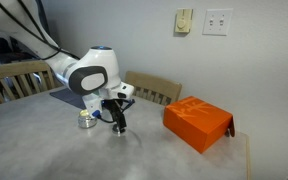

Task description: Put the silver lid on top of the silver can

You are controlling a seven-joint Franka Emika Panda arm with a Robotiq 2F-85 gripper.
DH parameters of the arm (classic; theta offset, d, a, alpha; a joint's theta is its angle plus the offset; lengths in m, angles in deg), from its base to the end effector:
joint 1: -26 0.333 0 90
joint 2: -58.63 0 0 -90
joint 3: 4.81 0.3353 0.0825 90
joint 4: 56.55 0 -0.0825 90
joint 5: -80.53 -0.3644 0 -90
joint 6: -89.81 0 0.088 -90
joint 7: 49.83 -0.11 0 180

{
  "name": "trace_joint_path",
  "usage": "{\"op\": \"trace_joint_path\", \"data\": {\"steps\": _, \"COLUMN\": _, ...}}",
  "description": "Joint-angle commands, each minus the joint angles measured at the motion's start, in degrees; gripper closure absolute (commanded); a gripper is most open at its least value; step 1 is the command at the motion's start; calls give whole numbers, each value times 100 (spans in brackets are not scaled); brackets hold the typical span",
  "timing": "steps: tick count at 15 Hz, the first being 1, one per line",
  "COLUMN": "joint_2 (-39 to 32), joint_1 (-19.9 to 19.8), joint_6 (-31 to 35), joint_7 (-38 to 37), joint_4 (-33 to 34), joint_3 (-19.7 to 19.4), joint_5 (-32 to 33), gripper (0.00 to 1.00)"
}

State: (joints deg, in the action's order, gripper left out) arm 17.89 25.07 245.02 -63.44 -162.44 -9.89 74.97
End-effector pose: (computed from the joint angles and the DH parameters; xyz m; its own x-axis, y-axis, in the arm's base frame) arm 0.6510 -0.0666 0.1803 0.9090 -0.3887 0.1503 -0.3885 -0.9209 -0.0321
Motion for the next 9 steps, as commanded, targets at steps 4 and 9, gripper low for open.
{"op": "trace_joint_path", "data": {"steps": 4, "joint_2": -92, "joint_1": -105, "joint_6": -245, "joint_7": 21, "joint_4": 119, "joint_3": -8, "joint_5": -77, "gripper": 0}}
{"op": "trace_joint_path", "data": {"steps": 9, "joint_2": -147, "joint_1": -104, "joint_6": -314, "joint_7": 28, "joint_4": 207, "joint_3": -10, "joint_5": -54, "gripper": 0}}
